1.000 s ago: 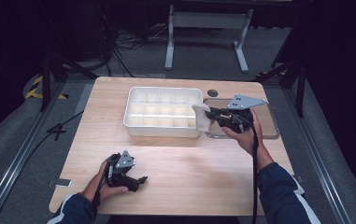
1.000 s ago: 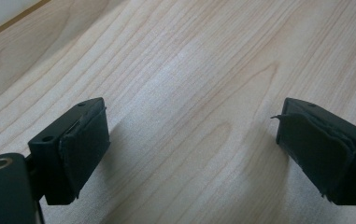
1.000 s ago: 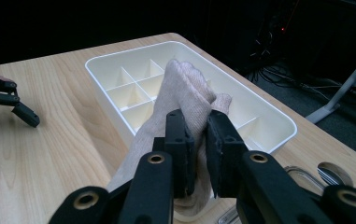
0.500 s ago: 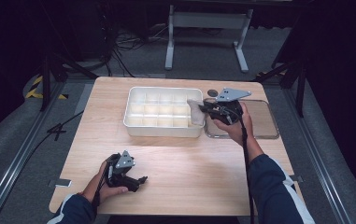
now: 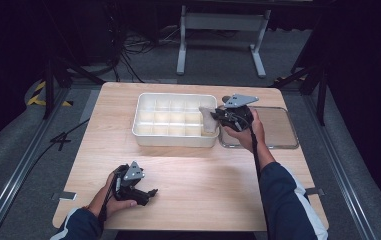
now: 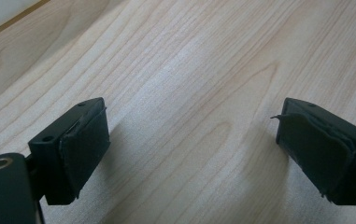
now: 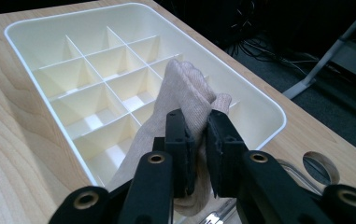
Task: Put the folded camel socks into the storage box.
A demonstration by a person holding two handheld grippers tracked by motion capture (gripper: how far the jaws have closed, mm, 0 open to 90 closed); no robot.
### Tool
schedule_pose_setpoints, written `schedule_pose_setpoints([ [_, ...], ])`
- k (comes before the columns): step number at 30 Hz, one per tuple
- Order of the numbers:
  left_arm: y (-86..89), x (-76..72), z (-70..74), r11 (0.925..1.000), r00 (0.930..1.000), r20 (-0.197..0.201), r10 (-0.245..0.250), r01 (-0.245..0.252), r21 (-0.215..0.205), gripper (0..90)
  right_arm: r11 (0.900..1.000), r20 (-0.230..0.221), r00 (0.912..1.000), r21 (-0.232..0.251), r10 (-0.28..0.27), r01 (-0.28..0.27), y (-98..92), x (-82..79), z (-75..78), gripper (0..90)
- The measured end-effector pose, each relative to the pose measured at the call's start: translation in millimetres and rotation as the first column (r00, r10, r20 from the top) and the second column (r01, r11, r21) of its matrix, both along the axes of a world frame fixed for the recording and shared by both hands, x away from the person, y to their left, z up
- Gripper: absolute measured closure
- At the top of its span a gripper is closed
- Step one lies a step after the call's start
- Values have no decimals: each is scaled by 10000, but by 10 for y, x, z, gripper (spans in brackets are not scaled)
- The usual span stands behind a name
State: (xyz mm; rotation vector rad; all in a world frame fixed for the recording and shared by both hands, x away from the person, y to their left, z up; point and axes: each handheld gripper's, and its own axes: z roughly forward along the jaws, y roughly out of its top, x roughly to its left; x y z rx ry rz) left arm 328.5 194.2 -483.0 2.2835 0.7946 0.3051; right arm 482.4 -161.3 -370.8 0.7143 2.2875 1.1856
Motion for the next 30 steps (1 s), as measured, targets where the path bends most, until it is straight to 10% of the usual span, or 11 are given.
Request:
schedule_pose_setpoints([
  [30, 0, 3, -2, 10000, 10000, -4, -13, 13, -35, 95, 9917, -402, 9992, -1283, 24, -76, 181, 123, -342, 797],
])
